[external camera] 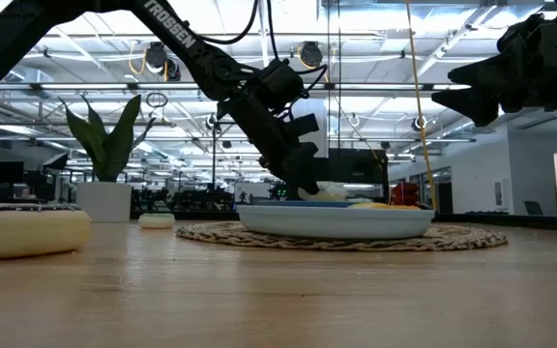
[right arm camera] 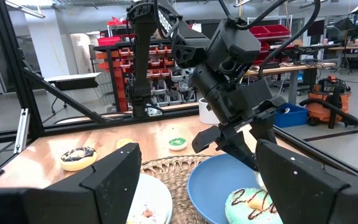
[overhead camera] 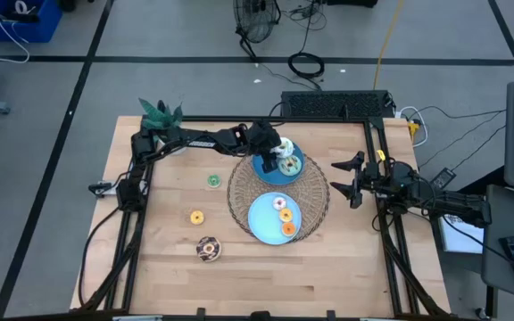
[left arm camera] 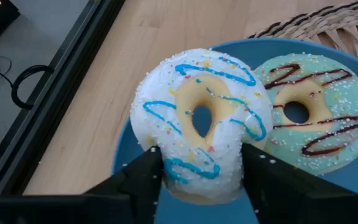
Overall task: Pick & Place donuts
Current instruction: Put the big white donut on the blue plate, then put the black donut on the blue plate
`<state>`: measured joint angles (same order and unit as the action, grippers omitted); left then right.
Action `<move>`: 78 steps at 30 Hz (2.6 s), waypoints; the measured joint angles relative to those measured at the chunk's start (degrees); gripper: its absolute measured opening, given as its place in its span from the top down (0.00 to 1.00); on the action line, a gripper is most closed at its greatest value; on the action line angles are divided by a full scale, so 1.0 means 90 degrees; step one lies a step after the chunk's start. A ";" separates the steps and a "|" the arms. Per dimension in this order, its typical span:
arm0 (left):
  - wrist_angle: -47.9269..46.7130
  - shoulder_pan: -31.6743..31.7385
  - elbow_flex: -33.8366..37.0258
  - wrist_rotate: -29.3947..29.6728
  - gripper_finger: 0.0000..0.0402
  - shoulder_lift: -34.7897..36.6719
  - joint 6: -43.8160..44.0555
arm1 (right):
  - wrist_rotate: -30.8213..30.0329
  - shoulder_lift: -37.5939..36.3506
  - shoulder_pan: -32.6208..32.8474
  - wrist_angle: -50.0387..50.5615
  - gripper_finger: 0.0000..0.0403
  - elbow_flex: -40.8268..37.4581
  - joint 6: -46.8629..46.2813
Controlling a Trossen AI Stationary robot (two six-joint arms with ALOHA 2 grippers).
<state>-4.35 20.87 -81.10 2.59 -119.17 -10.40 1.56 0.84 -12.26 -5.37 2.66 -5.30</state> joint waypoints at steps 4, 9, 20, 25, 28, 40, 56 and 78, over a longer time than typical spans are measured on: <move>0.0097 -0.0003 0.0002 0.0068 0.36 0.0000 0.0036 | 0.0000 0.0000 0.0001 0.0000 0.25 0.0002 0.0000; 0.0093 -0.0001 0.0002 0.0027 0.27 0.0000 0.0212 | 0.0000 -0.0001 -0.0001 0.0000 0.25 0.0002 0.0000; 0.0058 -0.0001 0.0005 0.0039 0.26 0.0000 0.0193 | 0.0000 -0.0002 -0.0001 0.0000 0.25 0.0002 0.0000; 0.0066 0.0002 0.0005 0.0135 0.28 0.0002 0.0188 | 0.0000 -0.0002 0.0000 0.0000 0.25 0.0001 0.0000; 0.0064 0.0011 0.0005 0.0356 0.27 0.0005 0.0185 | 0.0000 -0.0002 0.0000 0.0000 0.25 0.0001 0.0000; -0.1630 -0.0302 0.0012 0.0547 0.27 0.1570 -0.0719 | -0.0002 0.0000 -0.0001 -0.0002 0.25 0.0002 0.0000; -0.6823 -0.2295 0.0012 0.0356 0.29 0.3257 0.3514 | -0.0001 0.0095 -0.0001 0.0000 0.25 0.0001 0.0000; -0.5094 -0.6098 0.1414 0.0888 0.31 0.3154 0.5430 | 0.0000 0.0095 0.0001 -0.0002 0.25 0.0000 0.0000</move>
<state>-50.19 -34.01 -68.37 10.58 -90.79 38.47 1.56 1.69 -12.25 -5.39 2.66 -5.30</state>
